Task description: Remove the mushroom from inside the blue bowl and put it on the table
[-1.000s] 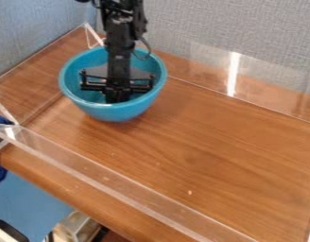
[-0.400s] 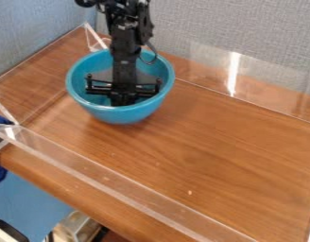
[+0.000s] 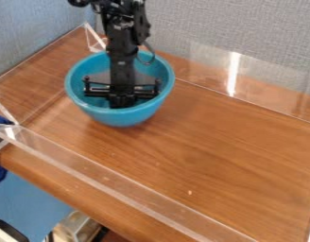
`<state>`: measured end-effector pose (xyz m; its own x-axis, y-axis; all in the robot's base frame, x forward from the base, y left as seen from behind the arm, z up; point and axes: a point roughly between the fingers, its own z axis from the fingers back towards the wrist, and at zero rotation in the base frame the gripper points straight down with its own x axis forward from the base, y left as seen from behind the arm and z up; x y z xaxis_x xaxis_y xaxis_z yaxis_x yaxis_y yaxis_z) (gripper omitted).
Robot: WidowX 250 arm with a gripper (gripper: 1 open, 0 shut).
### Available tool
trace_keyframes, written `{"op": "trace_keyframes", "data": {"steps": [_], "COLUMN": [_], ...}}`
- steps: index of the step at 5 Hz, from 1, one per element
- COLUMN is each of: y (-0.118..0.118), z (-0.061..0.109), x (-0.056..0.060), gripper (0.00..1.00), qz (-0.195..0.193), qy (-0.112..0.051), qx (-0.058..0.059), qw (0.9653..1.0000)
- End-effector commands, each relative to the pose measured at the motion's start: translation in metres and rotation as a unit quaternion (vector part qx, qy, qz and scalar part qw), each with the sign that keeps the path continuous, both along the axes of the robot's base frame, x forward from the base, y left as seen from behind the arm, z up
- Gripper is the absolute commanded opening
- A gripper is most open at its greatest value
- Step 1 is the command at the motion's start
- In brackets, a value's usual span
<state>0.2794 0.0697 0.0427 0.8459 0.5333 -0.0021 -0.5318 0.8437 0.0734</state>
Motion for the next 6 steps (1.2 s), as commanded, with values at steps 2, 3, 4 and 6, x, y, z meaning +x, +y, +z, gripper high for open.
{"op": "trace_keyframes", "data": {"steps": [2,3,4,6], "y": [0.012,0.015,0.011,0.005], "z": [0.015,0.015,0.028,0.047], "x": [0.008,0.01,0.014,0.021], "gripper": [0.0,0.0,0.0,0.0], "qz": [0.039,0.056,0.07,0.069], "qy": [-0.027,-0.029,-0.031,-0.035], "qx": [0.004,0.003,0.003,0.001], "qw": [0.9989,0.998,0.9971,0.997]}}
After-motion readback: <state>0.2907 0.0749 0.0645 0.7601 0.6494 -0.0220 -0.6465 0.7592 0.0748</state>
